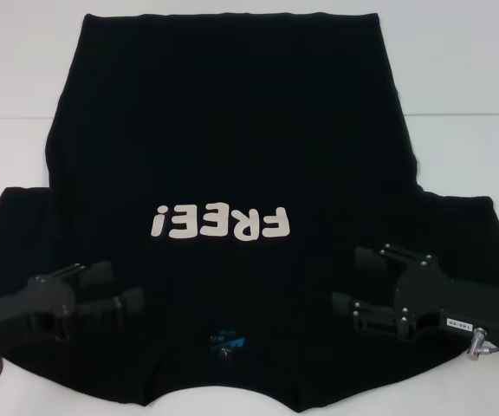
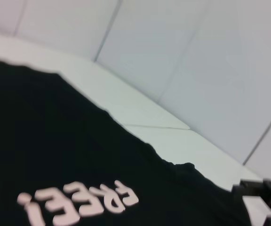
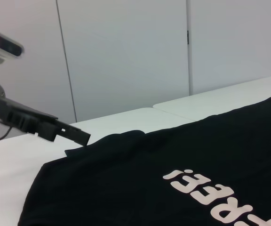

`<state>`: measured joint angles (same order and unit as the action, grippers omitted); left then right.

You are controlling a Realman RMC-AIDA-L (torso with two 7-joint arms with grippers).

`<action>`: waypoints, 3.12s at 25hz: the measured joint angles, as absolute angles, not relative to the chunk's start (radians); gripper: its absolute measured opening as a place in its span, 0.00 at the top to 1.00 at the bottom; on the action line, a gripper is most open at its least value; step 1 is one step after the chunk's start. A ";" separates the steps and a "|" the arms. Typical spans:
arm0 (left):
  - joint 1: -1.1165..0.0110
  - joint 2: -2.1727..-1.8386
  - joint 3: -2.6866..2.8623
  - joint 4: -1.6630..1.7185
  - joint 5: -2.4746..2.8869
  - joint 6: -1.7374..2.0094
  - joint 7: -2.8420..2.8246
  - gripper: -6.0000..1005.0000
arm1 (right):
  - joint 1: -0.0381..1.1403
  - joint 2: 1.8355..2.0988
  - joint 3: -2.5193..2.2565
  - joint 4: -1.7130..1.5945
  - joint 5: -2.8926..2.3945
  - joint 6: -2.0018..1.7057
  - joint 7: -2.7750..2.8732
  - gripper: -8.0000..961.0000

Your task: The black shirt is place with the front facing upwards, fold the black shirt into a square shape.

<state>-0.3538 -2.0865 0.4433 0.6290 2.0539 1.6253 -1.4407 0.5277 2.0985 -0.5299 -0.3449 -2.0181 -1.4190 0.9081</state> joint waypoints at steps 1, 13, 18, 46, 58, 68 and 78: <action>-0.359 -2.075 0.444 0.628 2.058 1.630 -1.509 0.08 | 0.528 2.099 -0.530 -0.345 -2.018 -1.419 0.908 0.13; -0.391 -1.927 0.413 0.622 2.074 1.645 -2.243 0.09 | 0.529 2.097 -0.531 -0.333 -2.018 -1.422 0.909 0.13; -0.396 -1.884 0.403 0.616 2.124 1.585 -2.431 0.09 | 0.529 2.097 -0.531 -0.333 -2.018 -1.420 0.915 0.13; -0.398 -1.848 0.302 0.541 2.305 1.307 -2.583 0.11 | 0.518 2.098 -0.531 -0.329 -2.023 -1.421 0.917 0.13; -0.394 -1.851 0.304 0.537 2.307 1.276 -2.586 0.12 | 0.518 2.097 -0.531 -0.321 -2.023 -1.421 0.917 0.13; -0.402 -1.853 0.305 0.511 2.307 1.268 -2.582 0.12 | 0.518 2.097 -0.531 -0.322 -2.023 -1.423 0.917 0.14; -0.407 -1.861 0.315 0.508 2.305 1.258 -2.580 0.13 | 0.517 2.097 -0.531 -0.322 -2.023 -1.427 0.917 0.14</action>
<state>-0.4073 -1.8612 0.3149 0.5084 2.3048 1.2576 -2.5802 0.5171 2.0970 -0.5307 -0.3222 -2.0233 -1.4274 0.9173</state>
